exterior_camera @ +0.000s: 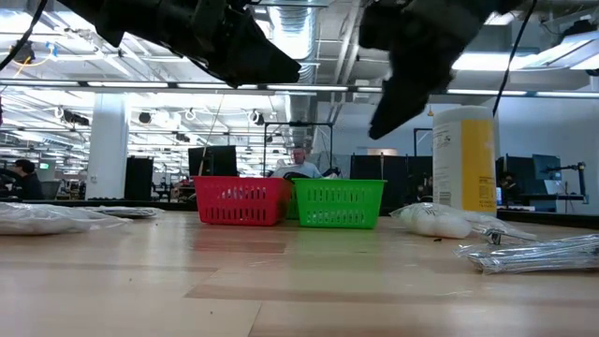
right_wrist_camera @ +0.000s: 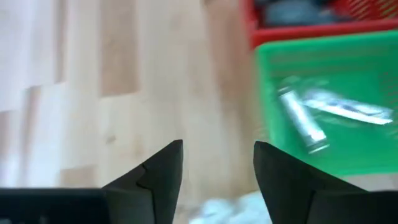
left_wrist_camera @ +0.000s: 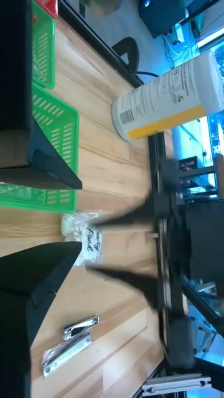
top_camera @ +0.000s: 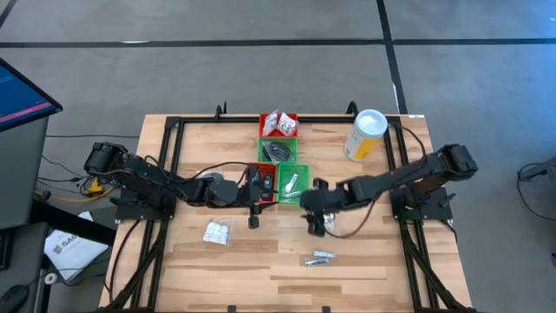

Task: Pick & Place Travel size toiletries
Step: Put the silver nail cutter into the bottom green bin

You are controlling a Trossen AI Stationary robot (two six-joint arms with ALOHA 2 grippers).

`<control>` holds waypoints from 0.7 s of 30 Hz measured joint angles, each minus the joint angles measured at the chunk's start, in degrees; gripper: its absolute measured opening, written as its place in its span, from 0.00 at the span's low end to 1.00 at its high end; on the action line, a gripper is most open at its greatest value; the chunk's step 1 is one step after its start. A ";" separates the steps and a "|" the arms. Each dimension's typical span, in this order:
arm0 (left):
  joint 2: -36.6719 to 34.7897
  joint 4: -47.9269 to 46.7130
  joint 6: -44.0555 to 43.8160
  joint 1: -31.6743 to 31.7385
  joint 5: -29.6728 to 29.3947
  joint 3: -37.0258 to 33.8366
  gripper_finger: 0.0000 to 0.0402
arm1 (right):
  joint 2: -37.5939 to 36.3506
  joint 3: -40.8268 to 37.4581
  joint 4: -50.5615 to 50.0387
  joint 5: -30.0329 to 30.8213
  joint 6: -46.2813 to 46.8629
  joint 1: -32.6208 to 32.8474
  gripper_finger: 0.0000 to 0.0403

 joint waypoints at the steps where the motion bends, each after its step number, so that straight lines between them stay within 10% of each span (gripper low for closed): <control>1: 0.00 0.00 0.00 0.00 0.00 0.00 0.34 | 0.00 0.00 -0.30 0.01 1.24 1.46 0.45; 21: 0.00 0.02 -1.99 0.00 0.00 0.00 0.34 | 6.27 -0.07 1.19 0.46 17.50 20.10 0.36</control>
